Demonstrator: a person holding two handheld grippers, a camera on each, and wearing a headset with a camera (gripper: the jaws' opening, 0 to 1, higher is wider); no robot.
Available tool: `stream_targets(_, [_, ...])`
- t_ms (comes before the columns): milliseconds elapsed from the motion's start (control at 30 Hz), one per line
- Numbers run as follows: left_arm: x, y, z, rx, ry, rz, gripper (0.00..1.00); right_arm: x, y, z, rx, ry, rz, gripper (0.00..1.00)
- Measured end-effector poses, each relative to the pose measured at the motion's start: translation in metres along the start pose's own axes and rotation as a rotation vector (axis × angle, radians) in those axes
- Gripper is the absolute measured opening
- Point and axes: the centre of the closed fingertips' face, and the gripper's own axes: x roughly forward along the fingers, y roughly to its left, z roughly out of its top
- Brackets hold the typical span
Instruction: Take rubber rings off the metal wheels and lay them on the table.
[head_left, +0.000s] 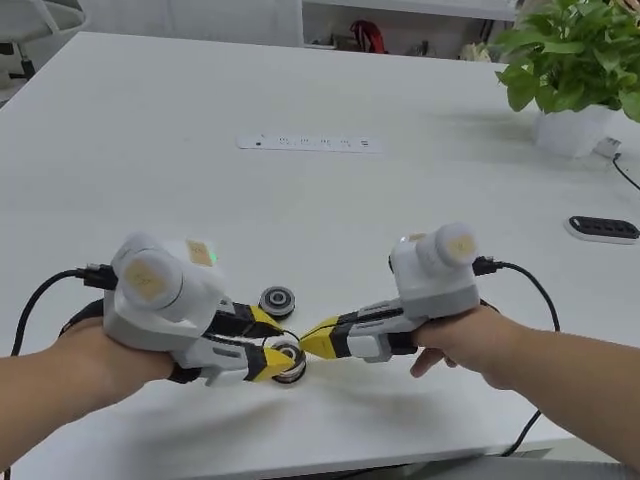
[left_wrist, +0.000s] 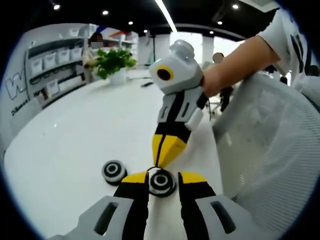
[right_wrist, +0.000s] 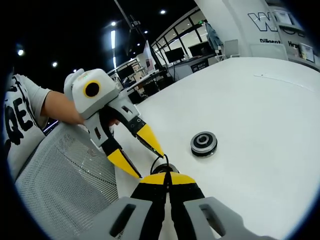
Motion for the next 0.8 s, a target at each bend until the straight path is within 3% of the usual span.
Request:
stream_targets(167, [-0.007,-0.004,0.003,0.039,-0.001,-0.006,0.28,-0.001,0.000,0.000,0.002,-0.003,0.001,0.00])
stream_targets(800, [-0.036,-0.001,0.014,-0.008,-0.074,0.028,0.50,-0.002,0.003,0.008,0.000,-0.024,0.009,0.00])
